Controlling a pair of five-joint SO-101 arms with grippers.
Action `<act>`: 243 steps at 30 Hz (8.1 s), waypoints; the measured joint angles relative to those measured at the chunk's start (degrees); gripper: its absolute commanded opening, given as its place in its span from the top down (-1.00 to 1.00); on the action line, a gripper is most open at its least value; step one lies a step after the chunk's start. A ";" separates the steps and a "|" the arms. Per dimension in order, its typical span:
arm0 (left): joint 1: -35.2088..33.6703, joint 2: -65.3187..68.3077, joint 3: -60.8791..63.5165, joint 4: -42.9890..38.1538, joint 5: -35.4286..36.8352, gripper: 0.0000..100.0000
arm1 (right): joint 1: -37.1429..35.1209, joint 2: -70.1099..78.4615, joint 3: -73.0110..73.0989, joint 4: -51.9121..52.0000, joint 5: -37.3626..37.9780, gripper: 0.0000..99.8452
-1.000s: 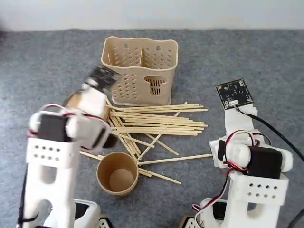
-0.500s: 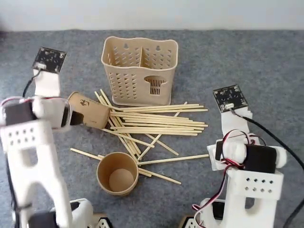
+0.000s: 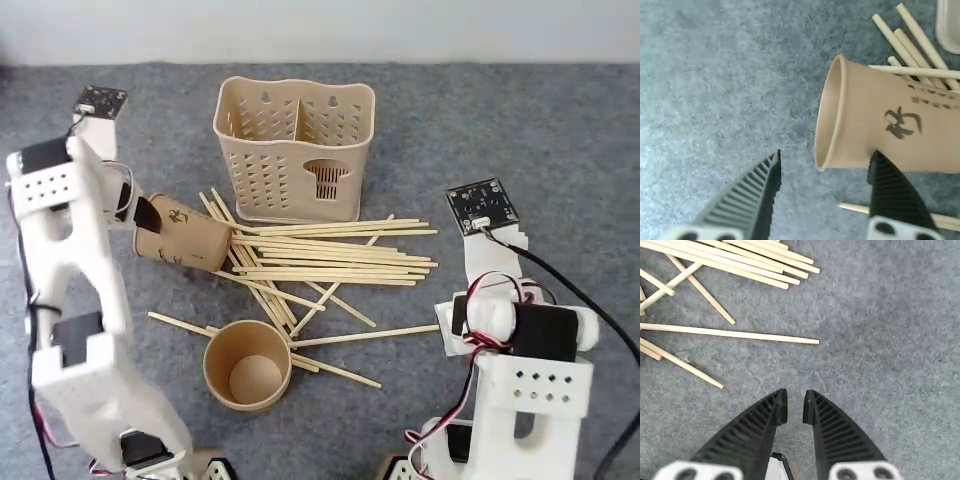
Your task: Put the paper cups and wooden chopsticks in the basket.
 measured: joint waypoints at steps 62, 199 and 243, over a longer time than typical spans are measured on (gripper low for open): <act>8.09 11.43 -19.43 10.90 -3.60 0.97 | 0.00 0.00 0.00 -1.05 0.00 0.86; 16.35 -37.63 49.93 -24.18 0.79 0.88 | -2.81 0.00 3.34 -1.58 0.00 0.86; 14.33 -81.93 61.63 -10.20 5.89 0.88 | -15.21 3.08 2.81 -7.47 -0.09 0.72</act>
